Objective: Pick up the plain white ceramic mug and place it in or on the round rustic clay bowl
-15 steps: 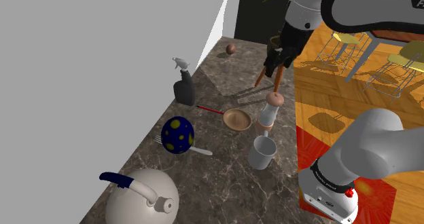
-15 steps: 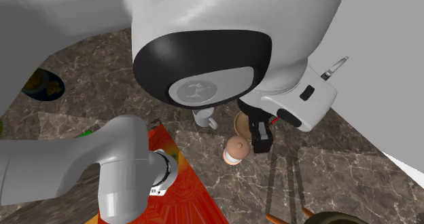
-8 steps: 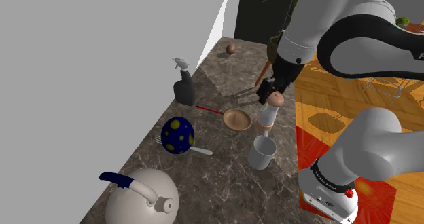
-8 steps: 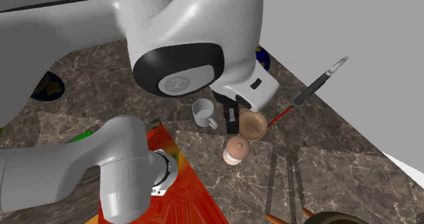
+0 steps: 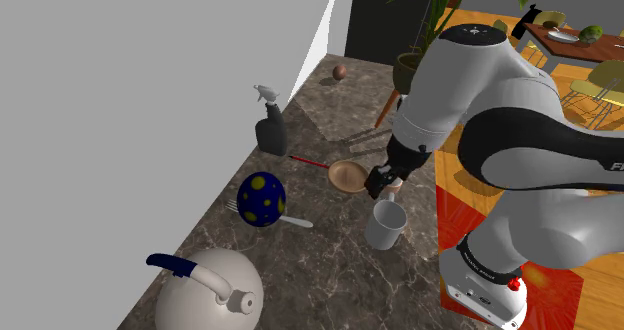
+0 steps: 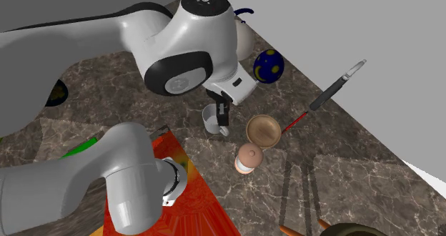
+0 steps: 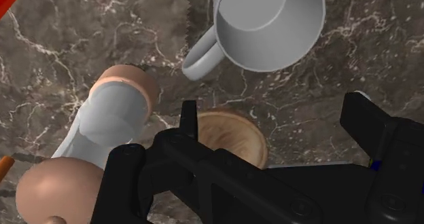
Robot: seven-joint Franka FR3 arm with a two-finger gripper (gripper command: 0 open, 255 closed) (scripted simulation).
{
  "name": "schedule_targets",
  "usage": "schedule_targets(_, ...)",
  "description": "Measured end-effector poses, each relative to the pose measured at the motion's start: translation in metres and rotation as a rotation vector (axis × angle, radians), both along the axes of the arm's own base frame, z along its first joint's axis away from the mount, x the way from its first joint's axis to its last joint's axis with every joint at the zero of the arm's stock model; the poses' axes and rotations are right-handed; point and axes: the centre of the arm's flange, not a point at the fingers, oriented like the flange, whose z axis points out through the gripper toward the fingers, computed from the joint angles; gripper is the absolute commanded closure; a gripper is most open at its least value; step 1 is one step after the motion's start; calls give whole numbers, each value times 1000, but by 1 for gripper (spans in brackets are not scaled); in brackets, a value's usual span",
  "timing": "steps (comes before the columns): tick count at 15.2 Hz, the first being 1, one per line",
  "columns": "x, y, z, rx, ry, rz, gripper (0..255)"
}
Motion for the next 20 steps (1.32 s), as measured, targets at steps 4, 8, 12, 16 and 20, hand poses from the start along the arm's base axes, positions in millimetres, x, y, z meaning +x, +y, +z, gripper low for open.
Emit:
schedule_targets(4, -19, 33, -36, 8, 10, -9, 0)
schedule_targets(8, -25, 45, -61, 13, 13, -13, 0)
schedule_targets(12, -23, 46, -83, 13, 14, -14, 0)
schedule_targets(16, -24, 45, -90, 13, 13, -14, 0)
schedule_targets(20, -24, 45, -91, 13, 13, -13, 255)
